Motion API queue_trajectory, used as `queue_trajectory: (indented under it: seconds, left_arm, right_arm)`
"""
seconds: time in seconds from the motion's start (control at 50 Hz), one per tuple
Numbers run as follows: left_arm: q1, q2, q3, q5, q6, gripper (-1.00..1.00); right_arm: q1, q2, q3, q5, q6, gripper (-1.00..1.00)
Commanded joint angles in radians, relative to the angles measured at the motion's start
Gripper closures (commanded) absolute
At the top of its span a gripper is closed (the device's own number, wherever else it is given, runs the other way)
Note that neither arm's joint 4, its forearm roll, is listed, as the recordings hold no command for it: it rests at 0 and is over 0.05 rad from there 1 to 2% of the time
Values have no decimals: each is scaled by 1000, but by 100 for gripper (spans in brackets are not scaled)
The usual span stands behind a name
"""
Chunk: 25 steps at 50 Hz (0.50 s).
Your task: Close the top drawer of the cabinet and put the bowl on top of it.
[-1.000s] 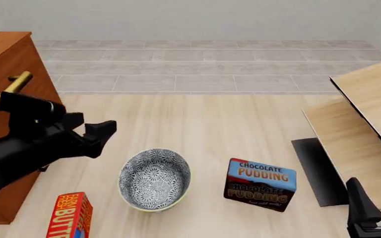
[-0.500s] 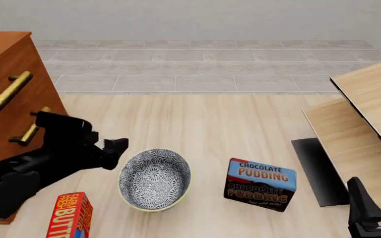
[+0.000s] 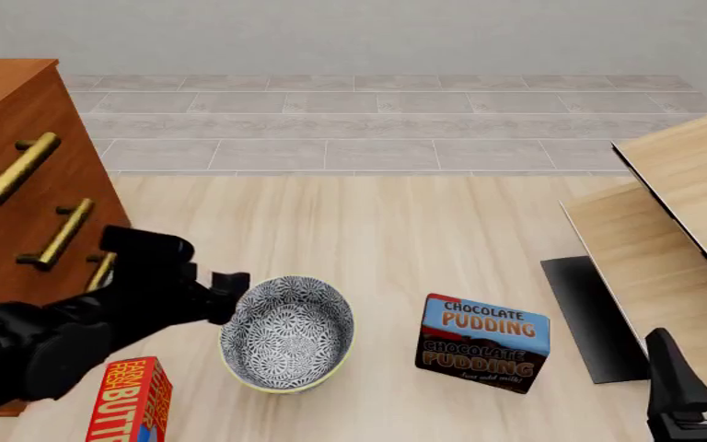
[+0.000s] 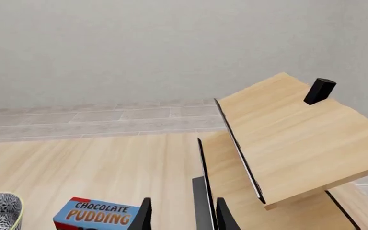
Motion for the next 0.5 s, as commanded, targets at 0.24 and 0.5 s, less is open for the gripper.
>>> queue_trajectory:
  seconds: [0.24, 0.5]
  left_arm:
    - [-10, 88, 31, -82, -33, -100]
    - [-21, 145, 51, -138, -53, -100]
  right_arm:
    - [-4, 0, 2, -3, 0, -100]
    - [-5, -1, 4, -4, 0, -100]
